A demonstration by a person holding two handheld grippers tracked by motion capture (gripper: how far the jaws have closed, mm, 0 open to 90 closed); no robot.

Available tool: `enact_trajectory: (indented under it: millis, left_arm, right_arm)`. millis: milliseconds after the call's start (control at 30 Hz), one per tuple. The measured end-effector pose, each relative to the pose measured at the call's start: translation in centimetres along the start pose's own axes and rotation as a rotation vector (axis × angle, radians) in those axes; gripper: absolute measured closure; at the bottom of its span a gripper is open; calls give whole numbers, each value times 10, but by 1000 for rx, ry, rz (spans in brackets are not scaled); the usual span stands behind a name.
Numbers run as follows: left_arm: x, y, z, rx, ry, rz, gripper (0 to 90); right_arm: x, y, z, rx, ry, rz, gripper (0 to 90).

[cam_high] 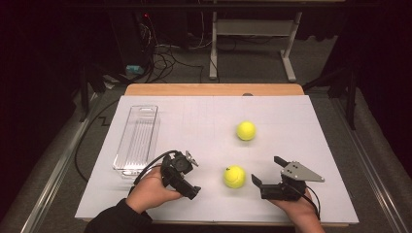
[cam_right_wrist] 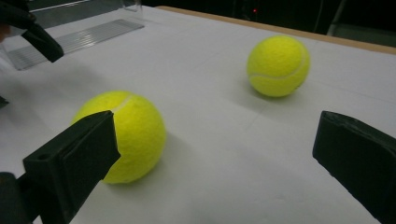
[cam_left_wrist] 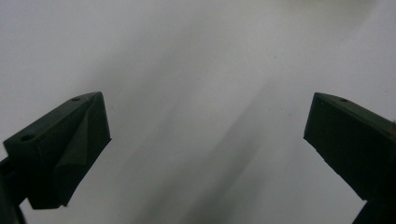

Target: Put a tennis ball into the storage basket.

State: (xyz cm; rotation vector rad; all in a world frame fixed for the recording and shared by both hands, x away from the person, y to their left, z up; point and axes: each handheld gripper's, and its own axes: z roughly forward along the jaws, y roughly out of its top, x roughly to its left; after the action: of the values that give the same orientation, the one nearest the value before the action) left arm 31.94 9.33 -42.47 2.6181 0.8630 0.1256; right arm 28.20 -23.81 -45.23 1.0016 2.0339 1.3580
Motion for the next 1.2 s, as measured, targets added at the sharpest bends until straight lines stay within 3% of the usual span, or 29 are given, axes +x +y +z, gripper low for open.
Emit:
enact_trajectory:
  millis: [67,367,433,500,567,833,1200]
  left_arm:
    - [3,0,-1,1,-18,-1,12]
    - [5,0,-2,-5,-21,-12,12]
    - [6,0,-2,-9,-22,-18,12]
    - [6,0,-3,-11,-24,-20,12]
    - [6,0,-3,-14,-26,-20,12]
    - [6,0,-3,-14,-33,-12,12]
    - [3,0,-3,-14,-22,-10,12]
  right_arm:
    - [7,5,8,16,31,5,0]
    - [27,12,30,69,105,0,0]
    - [33,12,37,98,149,-12,0]
    - [35,12,40,112,155,-19,1]
    - [41,11,48,160,173,-40,32]
    - [50,11,59,229,168,-84,141]
    - [48,8,60,262,152,-77,257]
